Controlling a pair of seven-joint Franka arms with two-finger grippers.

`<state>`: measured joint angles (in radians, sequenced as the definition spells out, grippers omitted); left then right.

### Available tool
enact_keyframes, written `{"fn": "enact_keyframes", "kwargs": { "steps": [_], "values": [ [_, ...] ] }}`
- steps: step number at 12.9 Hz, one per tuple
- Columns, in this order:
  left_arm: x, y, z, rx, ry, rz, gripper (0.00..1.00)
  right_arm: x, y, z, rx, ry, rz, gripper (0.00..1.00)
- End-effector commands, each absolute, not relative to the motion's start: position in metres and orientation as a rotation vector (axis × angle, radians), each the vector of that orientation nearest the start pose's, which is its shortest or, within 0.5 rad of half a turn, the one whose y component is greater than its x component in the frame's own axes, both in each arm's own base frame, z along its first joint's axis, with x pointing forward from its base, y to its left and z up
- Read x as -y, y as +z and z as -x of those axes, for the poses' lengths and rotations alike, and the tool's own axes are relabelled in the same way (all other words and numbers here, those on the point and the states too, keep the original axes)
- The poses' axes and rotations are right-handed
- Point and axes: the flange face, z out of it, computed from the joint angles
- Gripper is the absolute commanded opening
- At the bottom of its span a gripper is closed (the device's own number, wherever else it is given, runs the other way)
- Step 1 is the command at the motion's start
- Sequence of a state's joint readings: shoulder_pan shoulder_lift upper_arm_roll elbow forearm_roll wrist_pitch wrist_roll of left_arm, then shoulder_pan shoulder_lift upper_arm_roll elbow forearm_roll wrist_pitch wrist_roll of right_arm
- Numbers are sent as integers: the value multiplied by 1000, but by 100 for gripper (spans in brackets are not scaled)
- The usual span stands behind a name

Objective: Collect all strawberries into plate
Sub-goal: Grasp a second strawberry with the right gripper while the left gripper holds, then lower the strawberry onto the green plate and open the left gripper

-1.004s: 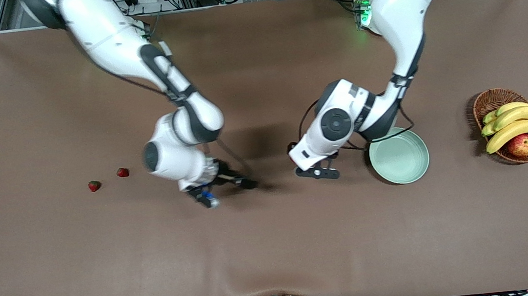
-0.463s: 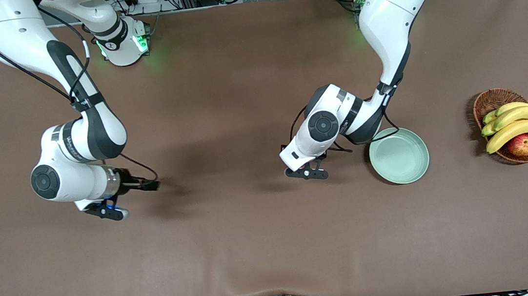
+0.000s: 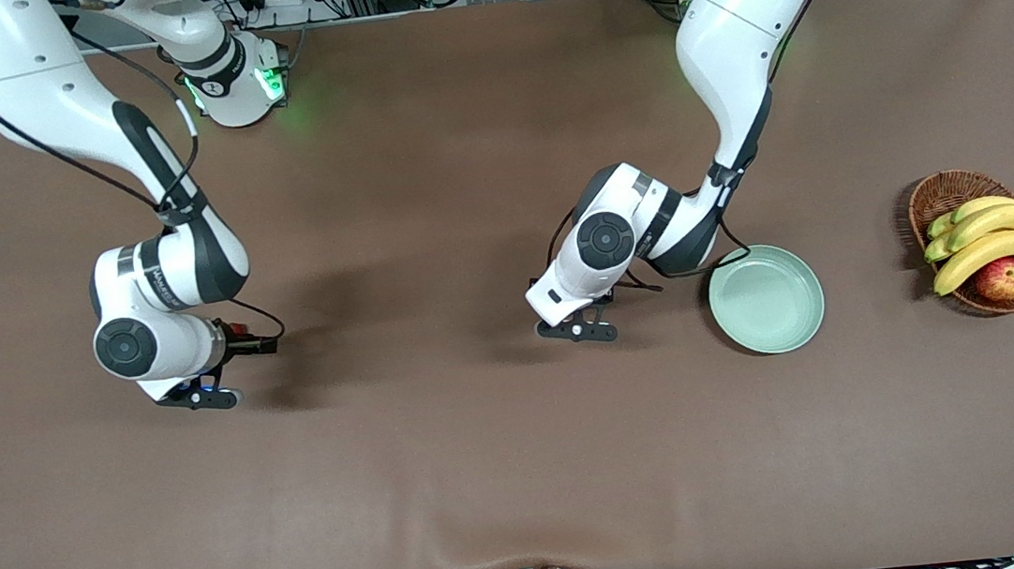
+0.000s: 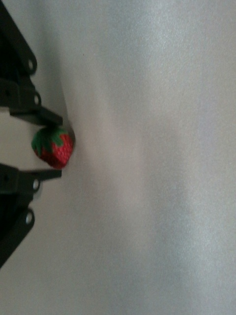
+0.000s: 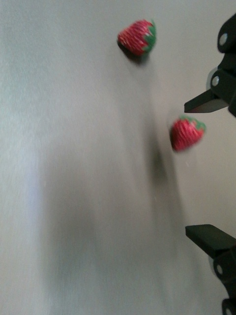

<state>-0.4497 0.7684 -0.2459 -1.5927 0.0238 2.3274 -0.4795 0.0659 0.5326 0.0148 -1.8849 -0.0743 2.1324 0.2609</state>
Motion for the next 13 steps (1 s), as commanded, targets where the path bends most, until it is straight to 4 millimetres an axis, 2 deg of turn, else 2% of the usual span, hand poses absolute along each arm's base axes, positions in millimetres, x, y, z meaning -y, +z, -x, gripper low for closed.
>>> {"fn": "enact_keyframes", "kwargs": {
  "steps": [1, 3, 4, 6, 7, 9, 10, 12, 13],
  "values": [
    [427, 191, -555, -254, 131, 3251, 0, -18, 193, -593, -123, 479, 3195, 100],
    [424, 201, -560, -251, 111, 3256, 0, -19, 181, -584, -111, 526, 3189, 93],
    [413, 207, -567, -236, 103, 3256, 0, -19, 176, -581, -110, 543, 3187, 86],
    [381, 241, -582, -224, 124, 3234, 0, -20, 173, -579, -104, 556, 3183, 71],
    [357, 261, -591, -249, 164, 3209, 0, -20, 173, -579, -99, 556, 3183, 61],
    [301, 275, -606, -321, 294, 3163, 0, -19, 173, -580, -28, 555, 3176, 41],
    [272, 276, -612, -363, 340, 3148, 0, -19, 174, -581, -26, 551, 3173, 28],
    [193, 277, -630, -428, 362, 3158, 0, -28, 186, -592, -16, 499, 3177, 3],
    [165, 274, -638, -498, 364, 3162, 0, -40, 194, -600, -1, 461, 3181, 0]
  ]
}}
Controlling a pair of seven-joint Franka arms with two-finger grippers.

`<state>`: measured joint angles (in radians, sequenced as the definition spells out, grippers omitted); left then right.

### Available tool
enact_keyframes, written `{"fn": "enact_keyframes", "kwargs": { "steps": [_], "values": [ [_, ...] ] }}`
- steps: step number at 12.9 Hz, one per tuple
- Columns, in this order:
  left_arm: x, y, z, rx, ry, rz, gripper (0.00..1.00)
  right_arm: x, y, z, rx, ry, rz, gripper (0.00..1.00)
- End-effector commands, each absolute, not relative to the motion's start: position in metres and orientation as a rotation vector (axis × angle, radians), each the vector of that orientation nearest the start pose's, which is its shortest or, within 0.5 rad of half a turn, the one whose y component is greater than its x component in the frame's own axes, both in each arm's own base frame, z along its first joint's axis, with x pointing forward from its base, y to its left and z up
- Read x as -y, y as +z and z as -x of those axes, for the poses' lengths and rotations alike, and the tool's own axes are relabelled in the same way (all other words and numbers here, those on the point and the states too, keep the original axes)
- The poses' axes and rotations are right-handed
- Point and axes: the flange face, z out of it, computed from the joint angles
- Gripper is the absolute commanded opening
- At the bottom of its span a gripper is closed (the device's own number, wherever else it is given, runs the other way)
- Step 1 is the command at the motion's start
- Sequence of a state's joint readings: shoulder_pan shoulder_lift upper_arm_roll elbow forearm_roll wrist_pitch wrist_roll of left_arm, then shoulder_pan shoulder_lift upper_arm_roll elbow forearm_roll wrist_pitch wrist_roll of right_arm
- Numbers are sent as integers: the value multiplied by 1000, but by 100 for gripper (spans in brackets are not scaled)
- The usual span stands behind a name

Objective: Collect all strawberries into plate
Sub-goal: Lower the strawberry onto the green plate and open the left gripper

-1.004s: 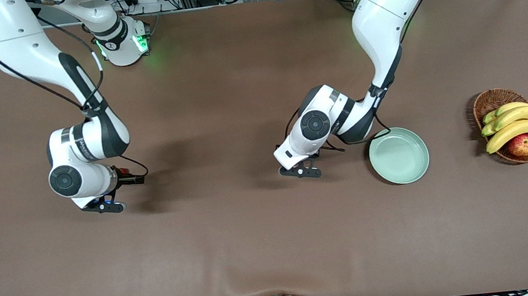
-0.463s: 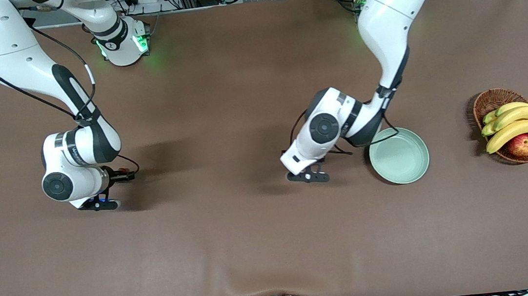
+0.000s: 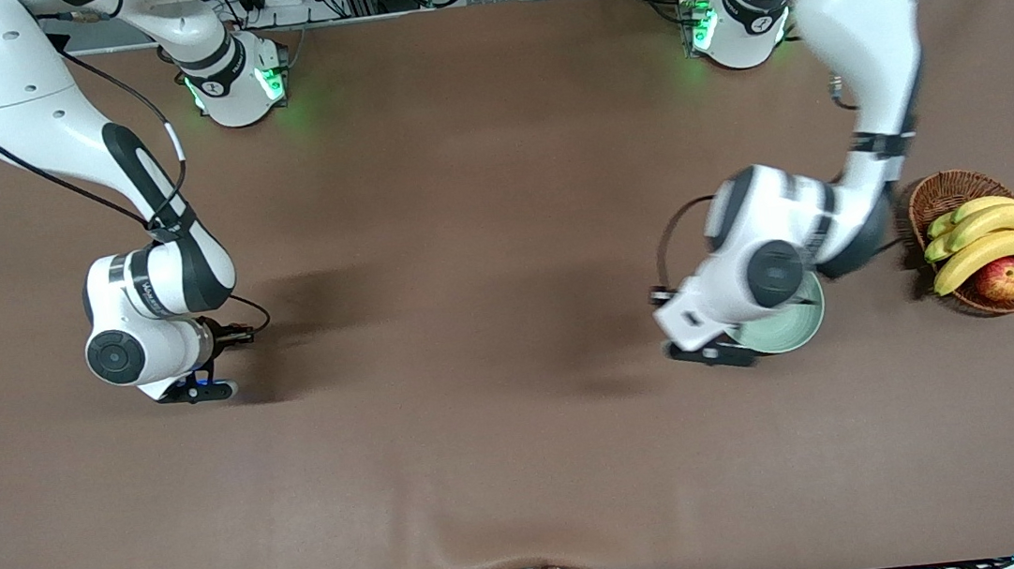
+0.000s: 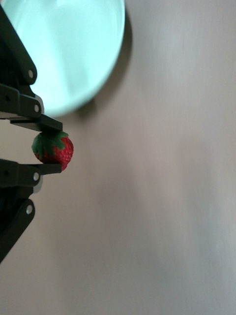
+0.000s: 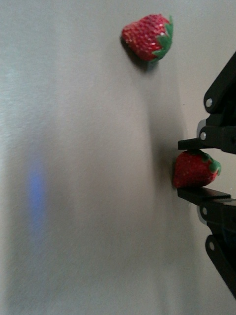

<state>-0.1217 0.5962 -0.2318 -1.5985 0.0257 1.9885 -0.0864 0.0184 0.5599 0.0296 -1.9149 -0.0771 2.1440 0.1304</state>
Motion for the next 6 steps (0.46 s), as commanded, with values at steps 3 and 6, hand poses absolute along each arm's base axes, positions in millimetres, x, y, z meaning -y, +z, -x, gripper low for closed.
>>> {"fn": "enact_keyframes", "kwargs": {
  "steps": [3, 6],
  "values": [
    [125, 248, -642, -574, 410, 3105, 0, -138, 221, -613, -126, 368, 2992, 0],
    [120, 238, -643, -589, 420, 3075, 57, -253, 214, -604, -243, 424, 2717, 0]
  ]
}}
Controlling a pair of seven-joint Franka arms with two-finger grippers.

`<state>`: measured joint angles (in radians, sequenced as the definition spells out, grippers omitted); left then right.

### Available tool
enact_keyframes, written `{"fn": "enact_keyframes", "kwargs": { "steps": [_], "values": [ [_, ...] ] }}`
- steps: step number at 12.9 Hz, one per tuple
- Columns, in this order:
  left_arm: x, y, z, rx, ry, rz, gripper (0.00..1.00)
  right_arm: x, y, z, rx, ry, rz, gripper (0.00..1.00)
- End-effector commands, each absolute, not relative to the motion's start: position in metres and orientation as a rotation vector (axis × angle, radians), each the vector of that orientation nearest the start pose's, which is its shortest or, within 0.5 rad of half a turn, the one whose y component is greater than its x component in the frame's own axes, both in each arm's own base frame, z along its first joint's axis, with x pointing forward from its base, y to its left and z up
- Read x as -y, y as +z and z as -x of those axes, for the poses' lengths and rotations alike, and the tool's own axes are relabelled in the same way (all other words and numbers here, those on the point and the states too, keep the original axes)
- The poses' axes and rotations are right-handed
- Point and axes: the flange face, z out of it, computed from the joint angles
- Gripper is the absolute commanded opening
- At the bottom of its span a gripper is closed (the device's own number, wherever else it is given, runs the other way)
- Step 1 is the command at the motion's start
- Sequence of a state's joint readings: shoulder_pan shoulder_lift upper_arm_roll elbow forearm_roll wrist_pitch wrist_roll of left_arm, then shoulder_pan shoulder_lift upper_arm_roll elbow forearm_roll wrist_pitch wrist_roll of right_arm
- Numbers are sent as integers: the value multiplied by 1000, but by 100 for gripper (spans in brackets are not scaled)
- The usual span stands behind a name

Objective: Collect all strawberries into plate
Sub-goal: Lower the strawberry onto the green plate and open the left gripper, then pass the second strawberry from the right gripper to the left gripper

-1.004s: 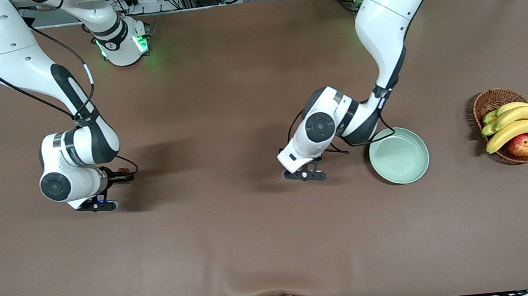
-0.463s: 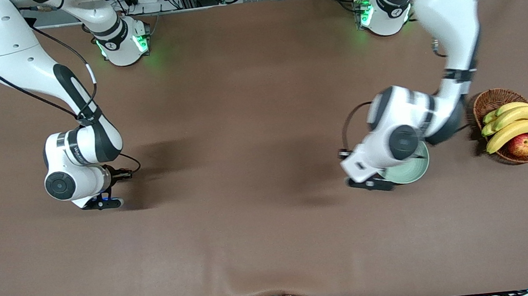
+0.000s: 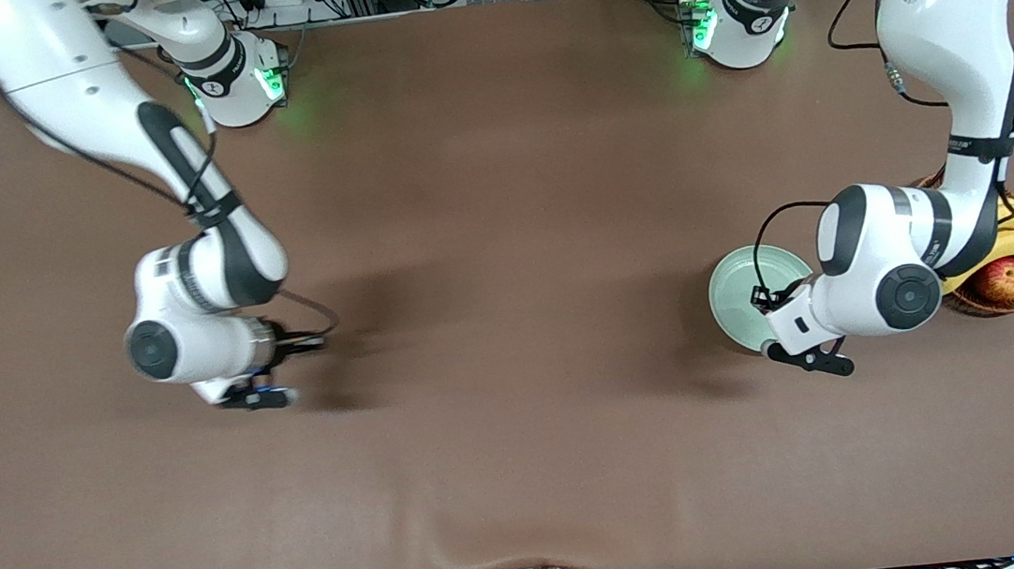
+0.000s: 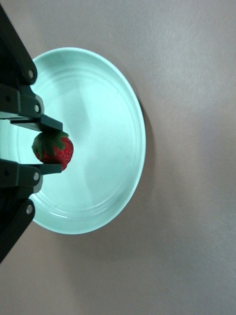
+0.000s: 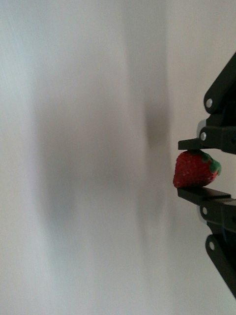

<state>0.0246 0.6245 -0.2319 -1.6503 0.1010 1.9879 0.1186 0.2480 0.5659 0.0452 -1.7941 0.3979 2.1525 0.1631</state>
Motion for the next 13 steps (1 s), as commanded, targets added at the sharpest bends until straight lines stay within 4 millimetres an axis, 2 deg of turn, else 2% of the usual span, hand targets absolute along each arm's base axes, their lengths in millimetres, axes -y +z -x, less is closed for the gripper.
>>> {"fn": "enact_keyframes", "kwargs": {
  "steps": [1, 3, 5, 6, 8, 9, 11, 12, 13],
  "values": [
    [124, 241, -643, -596, 412, 3072, 98, -286, 211, -601, -274, 427, 2637, 0],
    [132, 248, -643, -594, 398, 3072, 100, -347, 194, -585, -405, 351, 2502, 0],
    [150, 254, -640, -529, 390, 3082, 100, -409, 178, -573, -477, 246, 2423, 0],
    [169, 257, -636, -488, 383, 3087, 100, -432, 173, -570, -501, 215, 2391, 0],
    [218, 260, -621, -343, 374, 3081, 100, -457, 164, -568, -526, 169, 2361, 1],
    [250, 257, -609, -261, 378, 3075, 100, -465, 160, -567, -522, 143, 2364, 12],
    [302, 254, -592, -127, 371, 3083, 100, -459, 158, -572, -544, 115, 2364, 59],
    [322, 255, -588, -98, 371, 3104, 100, -455, 163, -575, -547, 108, 2360, 73],
    [336, 253, -584, -81, 385, 3118, 100, -448, 167, -577, -555, 113, 2359, 76]
  ]
}}
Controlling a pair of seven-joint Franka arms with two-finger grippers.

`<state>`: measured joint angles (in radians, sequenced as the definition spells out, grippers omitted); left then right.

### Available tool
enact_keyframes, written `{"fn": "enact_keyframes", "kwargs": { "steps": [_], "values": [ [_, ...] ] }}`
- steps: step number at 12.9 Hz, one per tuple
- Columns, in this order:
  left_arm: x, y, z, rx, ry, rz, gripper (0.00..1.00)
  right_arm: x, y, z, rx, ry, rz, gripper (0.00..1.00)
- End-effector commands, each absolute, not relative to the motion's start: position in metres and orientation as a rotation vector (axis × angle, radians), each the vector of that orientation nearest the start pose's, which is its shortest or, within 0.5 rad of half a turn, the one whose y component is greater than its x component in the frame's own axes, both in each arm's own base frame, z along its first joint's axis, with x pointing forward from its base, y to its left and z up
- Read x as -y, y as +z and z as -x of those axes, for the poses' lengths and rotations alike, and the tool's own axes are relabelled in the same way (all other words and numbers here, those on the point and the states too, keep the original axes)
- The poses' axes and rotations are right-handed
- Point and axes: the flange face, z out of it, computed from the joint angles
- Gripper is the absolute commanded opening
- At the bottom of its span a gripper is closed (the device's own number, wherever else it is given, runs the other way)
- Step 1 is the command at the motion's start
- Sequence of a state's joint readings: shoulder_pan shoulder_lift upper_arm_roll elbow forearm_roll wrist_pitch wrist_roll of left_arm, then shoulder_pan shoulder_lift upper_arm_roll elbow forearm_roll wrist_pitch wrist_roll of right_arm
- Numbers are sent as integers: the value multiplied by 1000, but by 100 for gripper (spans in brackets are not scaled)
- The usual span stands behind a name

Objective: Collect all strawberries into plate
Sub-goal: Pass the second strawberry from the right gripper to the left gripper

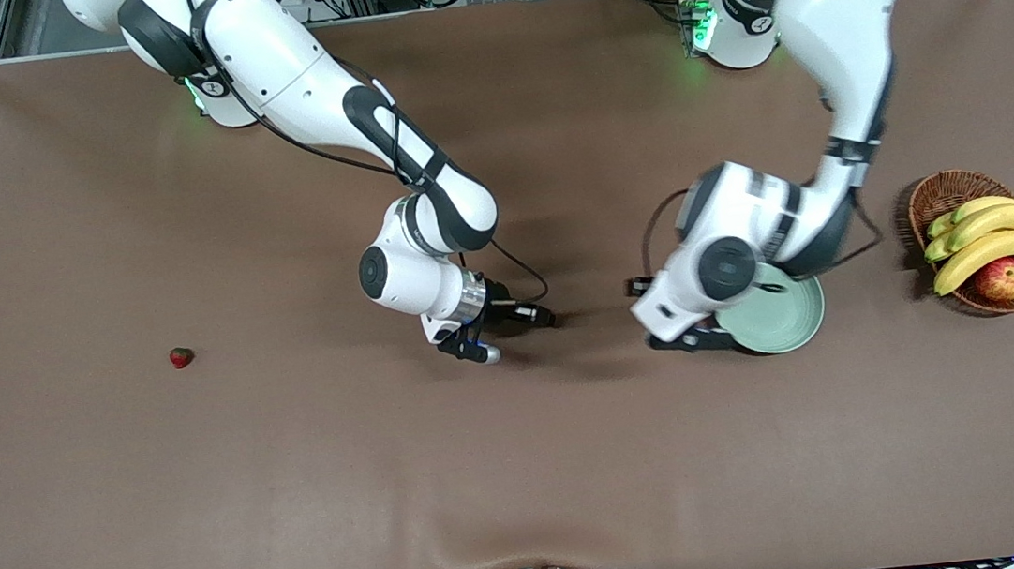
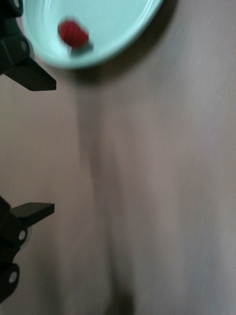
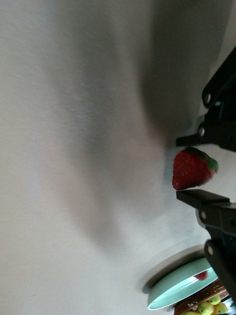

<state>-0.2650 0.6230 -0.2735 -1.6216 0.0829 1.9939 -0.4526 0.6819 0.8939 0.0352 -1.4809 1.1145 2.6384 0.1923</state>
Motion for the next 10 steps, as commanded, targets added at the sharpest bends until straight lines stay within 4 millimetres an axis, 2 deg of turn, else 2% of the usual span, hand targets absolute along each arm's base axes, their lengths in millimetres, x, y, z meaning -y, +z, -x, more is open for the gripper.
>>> {"fn": "enact_keyframes", "kwargs": {
  "steps": [1, 2, 4, 5, 7, 9, 10],
  "values": [
    [342, 248, -580, -50, 408, 3127, 100, -439, 170, -580, -564, 114, 2359, 78],
    [354, 244, -577, -28, 400, 3147, 100, -425, 173, -582, -577, 126, 2364, 82],
    [378, 237, -573, -14, 348, 3191, 100, -382, 177, -587, -609, 154, 2377, 93],
    [391, 234, -573, -32, 309, 3215, 100, -352, 180, -591, -633, 156, 2383, 96],
    [417, 227, -576, -62, 227, 3264, 99, -290, 183, -597, -645, 191, 2403, 100],
    [438, 212, -573, -93, 192, 3290, 90, -212, 197, -604, -617, 225, 2441, 100],
    [440, 202, -574, -114, 162, 3307, 90, -171, 204, -610, -540, 251, 2505, 100]
  ]
}}
